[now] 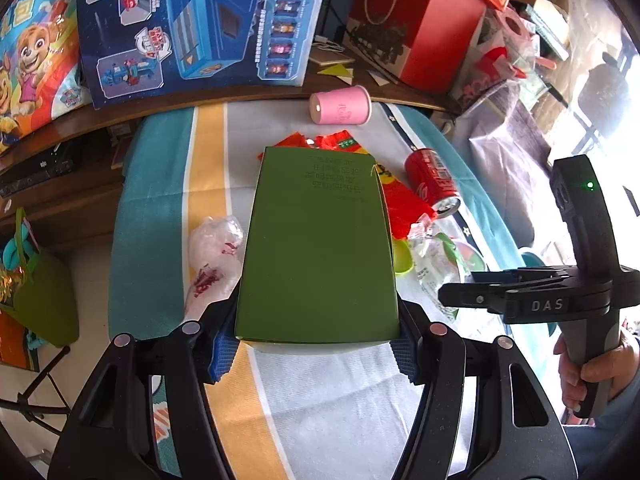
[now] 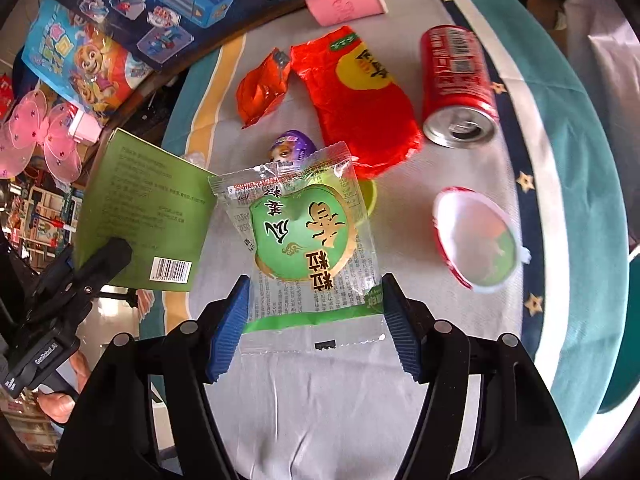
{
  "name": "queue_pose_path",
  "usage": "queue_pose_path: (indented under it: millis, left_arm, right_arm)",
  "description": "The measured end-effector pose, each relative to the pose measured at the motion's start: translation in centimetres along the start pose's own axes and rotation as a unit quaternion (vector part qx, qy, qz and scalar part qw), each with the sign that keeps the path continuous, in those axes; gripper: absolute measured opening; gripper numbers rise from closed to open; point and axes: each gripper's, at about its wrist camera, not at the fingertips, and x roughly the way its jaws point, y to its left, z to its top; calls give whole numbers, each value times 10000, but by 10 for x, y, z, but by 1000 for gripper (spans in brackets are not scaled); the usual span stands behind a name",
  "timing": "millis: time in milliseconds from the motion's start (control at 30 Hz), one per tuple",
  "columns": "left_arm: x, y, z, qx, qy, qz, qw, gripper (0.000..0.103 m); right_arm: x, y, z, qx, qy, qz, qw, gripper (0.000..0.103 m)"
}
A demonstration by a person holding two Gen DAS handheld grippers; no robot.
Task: Collect trash
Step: 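Grip the green box with the left tool while the right tool grips the snack bag, then carry the green box and snack bag with both tools over the teal bin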
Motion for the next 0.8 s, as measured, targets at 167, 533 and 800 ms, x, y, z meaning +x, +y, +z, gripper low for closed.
queue_pose_path:
  millis: [167,533,800]
  left_arm:
    - [-8,-28,1,233,-29,-131,9996,64]
    - [0,-130,11,953,61,-771,9924,64]
    - [25,-216,8,1600,304,-1210,9792,64]
  right_arm:
    - [-32,-29,-14,335,-308,86,9989,62]
    - [-108,-134,-58,1432,-1104,218,9833,62]
    - [-151,-216,-104,2145,-1657,113,9625,62]
